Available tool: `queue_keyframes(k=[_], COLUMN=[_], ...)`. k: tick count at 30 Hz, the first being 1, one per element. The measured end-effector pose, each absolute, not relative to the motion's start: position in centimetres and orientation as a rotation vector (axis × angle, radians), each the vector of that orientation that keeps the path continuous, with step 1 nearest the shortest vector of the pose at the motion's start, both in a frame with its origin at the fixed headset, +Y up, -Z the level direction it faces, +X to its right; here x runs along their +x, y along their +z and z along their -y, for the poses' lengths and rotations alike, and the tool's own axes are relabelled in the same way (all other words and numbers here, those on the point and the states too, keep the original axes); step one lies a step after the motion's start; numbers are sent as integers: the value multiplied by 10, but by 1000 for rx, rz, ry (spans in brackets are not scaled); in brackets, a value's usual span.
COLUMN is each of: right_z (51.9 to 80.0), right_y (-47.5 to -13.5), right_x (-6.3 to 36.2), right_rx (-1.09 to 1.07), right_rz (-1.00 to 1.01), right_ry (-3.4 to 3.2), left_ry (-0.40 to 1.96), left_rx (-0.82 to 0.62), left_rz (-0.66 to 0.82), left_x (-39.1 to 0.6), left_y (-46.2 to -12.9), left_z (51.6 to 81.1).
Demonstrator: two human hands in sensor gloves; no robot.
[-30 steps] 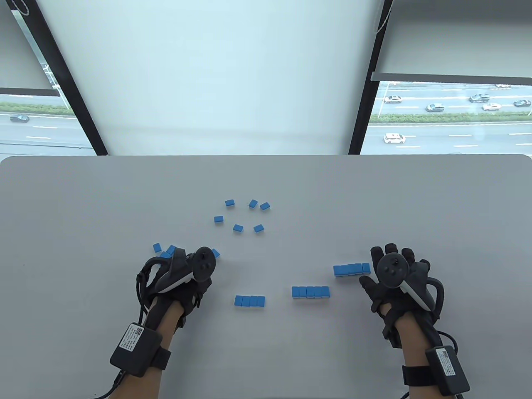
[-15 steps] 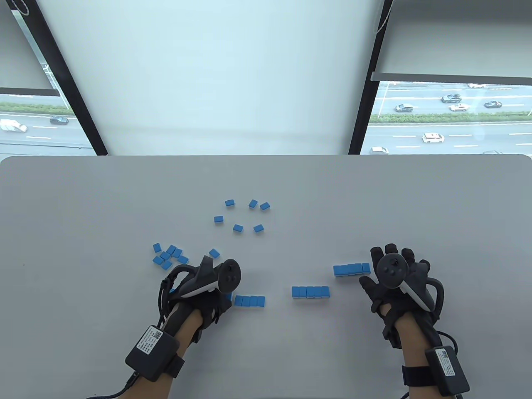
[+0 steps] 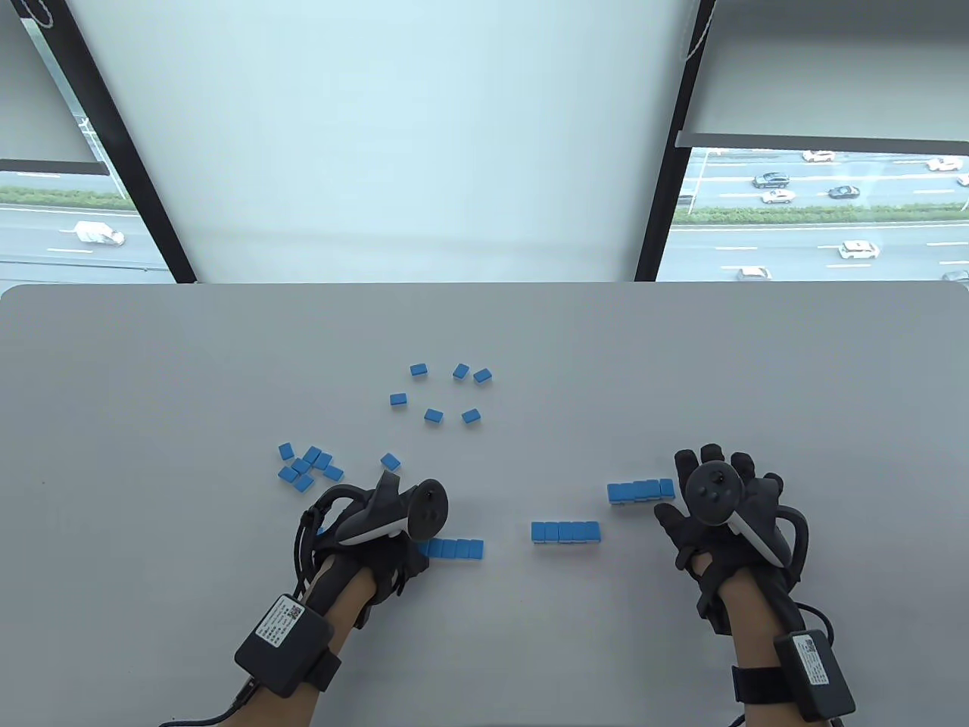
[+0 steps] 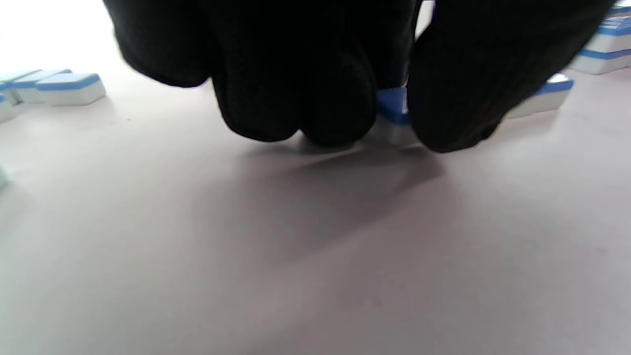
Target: Build mahjong tile wall
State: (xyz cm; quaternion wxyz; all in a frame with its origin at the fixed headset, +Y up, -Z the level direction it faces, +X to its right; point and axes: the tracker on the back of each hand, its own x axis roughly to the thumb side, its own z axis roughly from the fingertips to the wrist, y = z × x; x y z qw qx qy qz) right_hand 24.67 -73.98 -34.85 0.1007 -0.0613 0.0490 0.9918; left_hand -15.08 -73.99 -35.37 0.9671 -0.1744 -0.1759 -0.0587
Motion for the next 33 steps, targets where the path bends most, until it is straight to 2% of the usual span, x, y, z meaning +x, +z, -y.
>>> queue_keyframes(k=[5, 9, 11, 15, 22, 27, 33], right_z=[740, 740, 740, 740, 739, 739, 739], right_y=[-349, -348, -348, -349, -349, -349, -349], right_x=[247, 248, 247, 247, 247, 247, 247], right_rx=[-182, -183, -178, -170, -162, -166, -169], right_rz=[-142, -144, -143, -137, -132, -127, -123], right_ry=[2922, 2916, 2917, 2915, 2913, 2913, 2912], left_ry=[-64, -39, -28, -58, -81, -31, -113], left_rx=[-305, -210, -112, -11, -81, -198, -262], left_rz=[344, 320, 324, 303, 195, 165, 115], left_x=[-158, -173, -183, -213, -269, -283, -282], left_y=[-351, -348, -344, -332, -320, -321, -332], left_z=[718, 690, 680, 671, 691, 719, 744])
